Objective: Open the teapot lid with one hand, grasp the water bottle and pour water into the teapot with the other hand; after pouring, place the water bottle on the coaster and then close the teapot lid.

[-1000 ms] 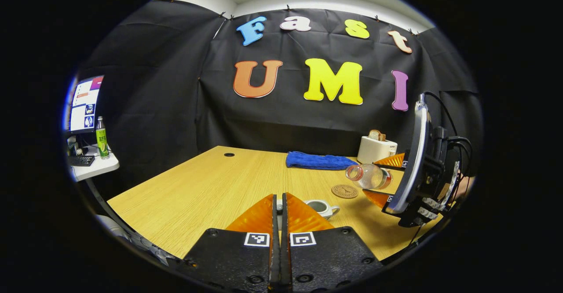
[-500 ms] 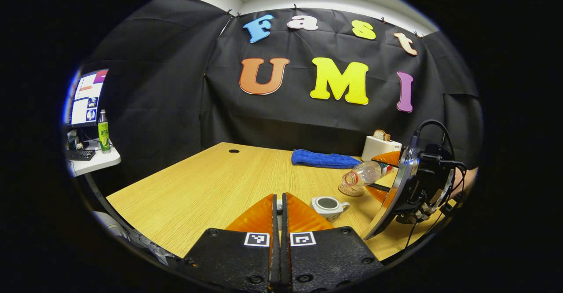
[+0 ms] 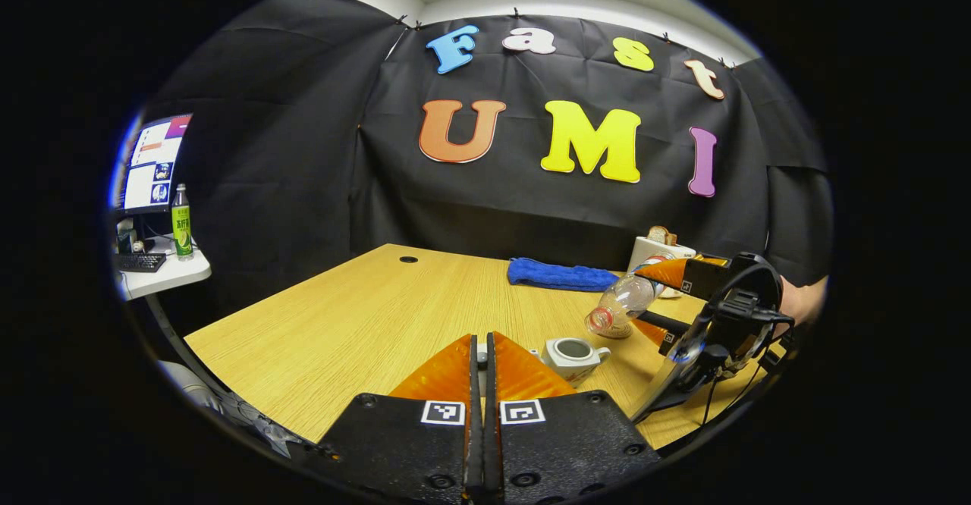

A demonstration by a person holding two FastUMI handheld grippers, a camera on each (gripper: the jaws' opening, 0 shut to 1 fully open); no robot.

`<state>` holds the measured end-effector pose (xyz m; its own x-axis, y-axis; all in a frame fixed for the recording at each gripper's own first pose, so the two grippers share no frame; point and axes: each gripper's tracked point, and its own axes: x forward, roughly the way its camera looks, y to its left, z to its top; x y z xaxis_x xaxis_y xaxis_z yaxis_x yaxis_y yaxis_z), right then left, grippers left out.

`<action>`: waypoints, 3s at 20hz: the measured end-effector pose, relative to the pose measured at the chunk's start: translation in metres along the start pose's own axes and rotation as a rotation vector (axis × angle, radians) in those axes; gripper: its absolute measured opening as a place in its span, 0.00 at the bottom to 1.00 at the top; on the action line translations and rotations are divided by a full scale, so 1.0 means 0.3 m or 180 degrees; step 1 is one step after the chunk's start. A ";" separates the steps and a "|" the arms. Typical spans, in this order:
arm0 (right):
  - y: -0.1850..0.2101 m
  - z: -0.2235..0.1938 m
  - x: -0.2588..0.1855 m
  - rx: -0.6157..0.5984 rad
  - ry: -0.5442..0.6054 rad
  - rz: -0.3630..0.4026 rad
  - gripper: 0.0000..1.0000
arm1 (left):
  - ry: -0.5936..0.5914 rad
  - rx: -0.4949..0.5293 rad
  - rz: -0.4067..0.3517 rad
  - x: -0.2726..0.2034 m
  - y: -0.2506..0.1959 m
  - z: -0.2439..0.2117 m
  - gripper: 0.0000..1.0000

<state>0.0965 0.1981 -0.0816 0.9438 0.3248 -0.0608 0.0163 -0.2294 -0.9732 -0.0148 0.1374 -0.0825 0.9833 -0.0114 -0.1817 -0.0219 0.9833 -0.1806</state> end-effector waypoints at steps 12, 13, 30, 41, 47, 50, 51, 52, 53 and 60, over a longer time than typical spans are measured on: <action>-0.056 0.044 0.008 -0.0569 -0.0169 -0.0121 0.71 | -0.0005 -0.0033 -0.0013 -0.004 0.013 -0.001 0.03; -0.064 0.047 0.012 -0.0602 -0.0174 -0.0135 0.71 | -0.0008 -0.0036 -0.0016 -0.004 0.012 -0.003 0.03; -0.136 0.084 0.024 -0.1278 -0.0325 -0.0330 0.70 | -0.0017 -0.0055 -0.0017 -0.006 0.019 0.006 0.03; -0.145 0.096 0.029 -0.1376 -0.0342 -0.0357 0.71 | -0.0024 -0.0051 -0.0019 -0.009 0.018 0.010 0.03; -0.141 0.095 0.034 -0.1314 -0.0352 -0.0371 0.70 | -0.0030 -0.0039 -0.0010 -0.013 0.014 0.016 0.03; -0.136 0.086 0.042 -0.1202 -0.0344 -0.0390 0.71 | -0.0037 -0.0029 0.0011 -0.011 0.020 0.025 0.03; -0.129 0.083 0.039 -0.1111 -0.0342 -0.0380 0.71 | -0.0043 -0.0031 0.0011 -0.013 0.016 0.032 0.03; -0.124 0.075 0.038 -0.0968 -0.0329 -0.0336 0.71 | -0.0050 -0.0030 0.0009 -0.013 0.014 0.039 0.03; -0.123 0.068 0.037 -0.0737 -0.0317 -0.0266 0.71 | -0.0059 -0.0019 0.0015 -0.015 0.010 0.047 0.03; -0.072 0.056 -0.006 0.1836 -0.0143 0.0390 0.72 | -0.0087 0.0171 0.0037 -0.007 -0.039 0.101 0.03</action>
<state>0.0889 0.2178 -0.0641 0.9124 0.3689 -0.1774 -0.2859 0.2643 -0.9211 -0.0113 0.1314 -0.0508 0.9876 0.0044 -0.1569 -0.0245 0.9917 -0.1264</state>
